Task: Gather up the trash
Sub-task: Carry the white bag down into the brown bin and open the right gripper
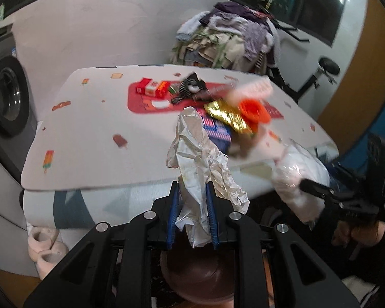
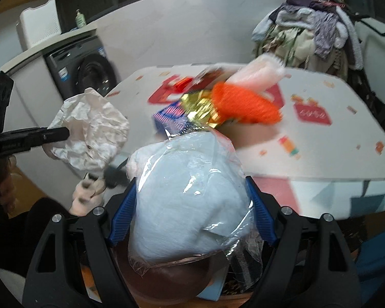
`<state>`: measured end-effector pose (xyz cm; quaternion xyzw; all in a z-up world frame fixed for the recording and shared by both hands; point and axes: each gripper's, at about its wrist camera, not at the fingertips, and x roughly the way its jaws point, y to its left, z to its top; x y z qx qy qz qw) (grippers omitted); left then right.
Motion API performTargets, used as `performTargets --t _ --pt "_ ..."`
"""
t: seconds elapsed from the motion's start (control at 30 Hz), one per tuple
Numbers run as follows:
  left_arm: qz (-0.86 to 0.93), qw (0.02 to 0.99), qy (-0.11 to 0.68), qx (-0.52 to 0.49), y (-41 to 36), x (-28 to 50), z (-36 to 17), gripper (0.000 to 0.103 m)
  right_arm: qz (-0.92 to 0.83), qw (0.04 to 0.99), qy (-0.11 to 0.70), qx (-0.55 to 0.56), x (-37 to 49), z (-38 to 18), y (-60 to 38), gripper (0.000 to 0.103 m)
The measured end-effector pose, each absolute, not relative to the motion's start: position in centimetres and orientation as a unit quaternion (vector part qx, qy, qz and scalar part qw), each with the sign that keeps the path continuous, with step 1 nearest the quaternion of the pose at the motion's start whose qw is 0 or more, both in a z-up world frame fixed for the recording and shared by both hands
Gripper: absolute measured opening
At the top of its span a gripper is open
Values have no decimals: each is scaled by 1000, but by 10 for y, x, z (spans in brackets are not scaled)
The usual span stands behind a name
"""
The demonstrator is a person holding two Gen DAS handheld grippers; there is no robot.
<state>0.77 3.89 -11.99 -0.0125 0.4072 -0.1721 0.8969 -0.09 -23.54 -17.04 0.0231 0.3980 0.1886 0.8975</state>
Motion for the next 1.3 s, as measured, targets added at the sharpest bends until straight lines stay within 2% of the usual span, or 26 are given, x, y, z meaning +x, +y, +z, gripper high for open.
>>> performTargets --t 0.23,0.43,0.67,0.9,1.07,1.3 --pt "-174 899 403 -6 40 -33 -144 21 228 872 434 -13 -25 -203 -202 79" --pt "-173 894 413 -25 42 -32 -161 21 245 834 491 -50 -23 -239 -176 79" --pt "-180 890 418 -1 40 -28 -167 21 248 836 488 -17 -10 -240 -179 89" --pt "-202 883 422 41 32 -29 -177 21 226 879 417 -43 -6 -213 -206 97" --pt "-224 878 416 72 19 -31 -187 21 214 891 398 -34 -10 -209 -228 97" --pt "-255 869 412 97 6 -36 -208 22 190 885 422 -45 -2 -224 -221 97"
